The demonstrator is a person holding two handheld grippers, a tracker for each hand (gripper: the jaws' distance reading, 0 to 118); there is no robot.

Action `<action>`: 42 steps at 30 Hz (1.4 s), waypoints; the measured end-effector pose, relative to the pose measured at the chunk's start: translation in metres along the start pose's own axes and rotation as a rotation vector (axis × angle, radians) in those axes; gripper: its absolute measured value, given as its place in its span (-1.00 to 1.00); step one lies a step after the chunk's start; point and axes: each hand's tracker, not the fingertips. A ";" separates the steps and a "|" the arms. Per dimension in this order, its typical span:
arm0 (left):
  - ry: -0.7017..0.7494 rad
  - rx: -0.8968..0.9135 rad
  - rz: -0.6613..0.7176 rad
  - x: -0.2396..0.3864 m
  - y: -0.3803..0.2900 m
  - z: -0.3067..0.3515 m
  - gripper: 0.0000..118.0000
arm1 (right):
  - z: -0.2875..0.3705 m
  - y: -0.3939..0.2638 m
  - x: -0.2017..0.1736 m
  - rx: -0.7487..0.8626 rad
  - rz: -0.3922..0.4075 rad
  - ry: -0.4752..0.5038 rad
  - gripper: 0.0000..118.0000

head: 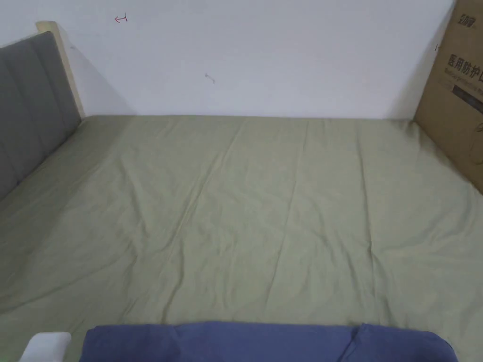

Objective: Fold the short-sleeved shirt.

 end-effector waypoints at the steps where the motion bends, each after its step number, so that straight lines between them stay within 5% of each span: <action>1: 0.023 -0.006 0.003 -0.001 0.002 0.002 -0.29 | 0.009 0.003 -0.009 0.027 0.043 0.007 -0.14; 2: 0.037 0.004 0.002 -0.003 0.002 0.006 0.14 | 0.018 0.004 -0.019 0.052 0.124 -0.038 0.38; 3: 0.033 0.021 -0.005 -0.006 0.002 0.013 0.45 | 0.029 0.005 -0.031 0.084 0.205 -0.080 0.61; 5: -0.002 0.103 0.031 -0.014 0.004 0.032 0.58 | 0.051 0.005 -0.058 0.170 0.392 -0.163 0.61; 8: -0.081 0.131 0.138 -0.029 0.001 0.047 0.58 | 0.072 0.000 -0.093 0.293 0.497 -0.144 0.61; 9: -0.122 0.134 0.187 -0.036 -0.003 0.051 0.52 | 0.074 -0.001 -0.106 0.319 0.510 -0.106 0.60; 11: -0.218 0.144 0.266 -0.046 -0.015 0.050 -0.40 | 0.071 -0.007 -0.130 0.346 0.502 -0.041 0.40; 12: -0.216 0.153 0.301 -0.050 -0.021 0.048 -0.97 | 0.066 -0.011 -0.144 0.359 0.500 -0.026 -0.07; 13: -0.176 0.176 0.347 -0.051 -0.029 0.047 -1.00 | 0.058 -0.016 -0.158 0.354 0.496 -0.050 -0.90; 15: -0.187 0.136 0.347 -0.056 -0.038 0.043 -1.00 | 0.038 -0.024 -0.180 0.339 0.496 -0.075 -0.98; 17: -0.203 0.161 0.377 -0.058 -0.047 0.041 -1.00 | 0.023 -0.031 -0.196 0.257 0.513 0.061 -0.98; 19: -0.266 0.171 0.441 -0.065 -0.050 0.037 -1.00 | 0.011 -0.036 -0.208 0.227 0.496 0.095 -0.98; 20: -0.292 0.191 0.483 -0.069 -0.050 0.033 -0.86 | 0.006 -0.038 -0.215 0.209 0.497 0.110 -0.98; 21: -0.321 0.204 0.526 -0.074 -0.050 0.028 -0.47 | 0.002 -0.040 -0.221 0.198 0.493 0.119 -0.98; 22: -0.342 0.197 0.566 -0.078 -0.049 0.020 0.29 | -0.002 -0.041 -0.226 0.189 0.488 0.128 -0.98; 23: -0.375 0.169 0.603 -0.081 -0.046 0.010 0.67 | -0.005 -0.042 -0.230 0.179 0.489 0.140 -0.98; 28: -0.536 0.180 0.733 -0.085 -0.043 -0.030 0.82 | -0.012 -0.048 -0.245 0.150 0.568 0.129 -0.98; 33: -0.772 0.235 0.915 -0.098 -0.045 -0.048 0.87 | -0.022 -0.049 -0.243 0.105 0.539 0.131 -0.98; 36: -0.815 0.184 0.897 -0.091 -0.042 -0.056 0.59 | -0.029 -0.051 -0.243 0.079 0.523 0.117 -0.98; 40: -0.782 0.063 0.892 -0.090 -0.048 -0.095 -0.77 | -0.037 -0.056 -0.236 0.052 0.515 0.111 -0.98; 42: -0.788 0.077 0.904 -0.092 -0.052 -0.090 -0.87 | -0.035 -0.056 -0.231 0.043 0.502 0.114 -0.98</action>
